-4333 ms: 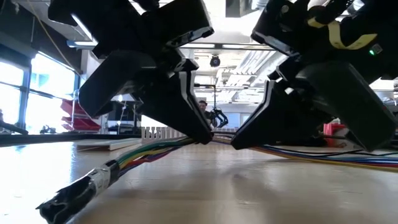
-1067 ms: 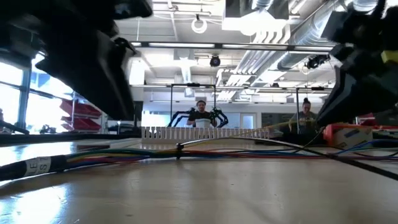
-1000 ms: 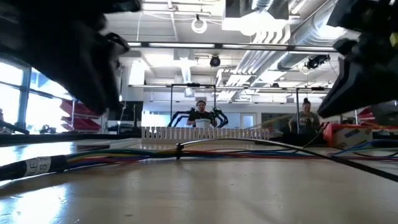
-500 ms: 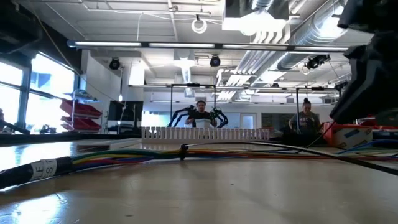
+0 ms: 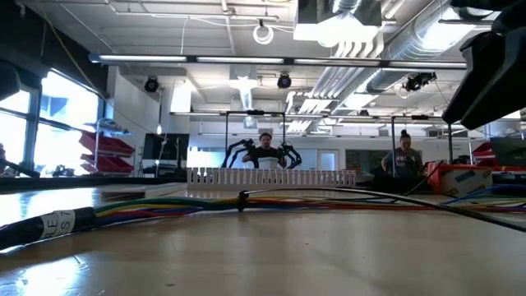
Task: Ziptie cables
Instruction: Wrap the cable wires with the black zip tie
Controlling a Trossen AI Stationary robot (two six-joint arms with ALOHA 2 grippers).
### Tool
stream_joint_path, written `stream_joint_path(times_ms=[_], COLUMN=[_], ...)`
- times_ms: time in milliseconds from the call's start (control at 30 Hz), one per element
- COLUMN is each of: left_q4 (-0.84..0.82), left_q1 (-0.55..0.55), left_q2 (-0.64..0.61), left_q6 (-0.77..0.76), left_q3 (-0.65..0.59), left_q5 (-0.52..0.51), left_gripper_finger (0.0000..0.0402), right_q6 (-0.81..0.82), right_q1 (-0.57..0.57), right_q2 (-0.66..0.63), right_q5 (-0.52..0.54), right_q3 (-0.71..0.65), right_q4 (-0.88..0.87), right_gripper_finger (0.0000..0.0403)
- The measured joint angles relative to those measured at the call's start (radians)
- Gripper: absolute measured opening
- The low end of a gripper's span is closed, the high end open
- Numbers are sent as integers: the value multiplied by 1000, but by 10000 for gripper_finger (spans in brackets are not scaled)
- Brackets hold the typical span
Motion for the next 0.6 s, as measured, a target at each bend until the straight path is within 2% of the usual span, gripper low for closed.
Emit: stream_joint_path(times_ms=[167,333,400,467,533,600], left_q4=[-6,-15,-18,-12,-6,-11], left_q1=[1,6,17,29,40,57], left_q2=[16,18,16,11,-2,-16], left_q6=[8,26,27,32,65,111], left_q3=[-2,-3,-4,-4,-7,-9], left_q5=[-7,-43,-53,-73,-108,-204], left_gripper_finger=[100,34,10,7,5,1], right_q6=[-1,-68,-171,-307,-442,-559], right_q1=[0,4,10,14,11,-1], right_q2=[0,0,6,21,39,62], right_q5=[3,56,111,138,129,91], right_q3=[0,0,0,0,0,0], right_q4=[31,149,270,411,544,657], right_gripper_finger=[210,202,201,200,200,200])
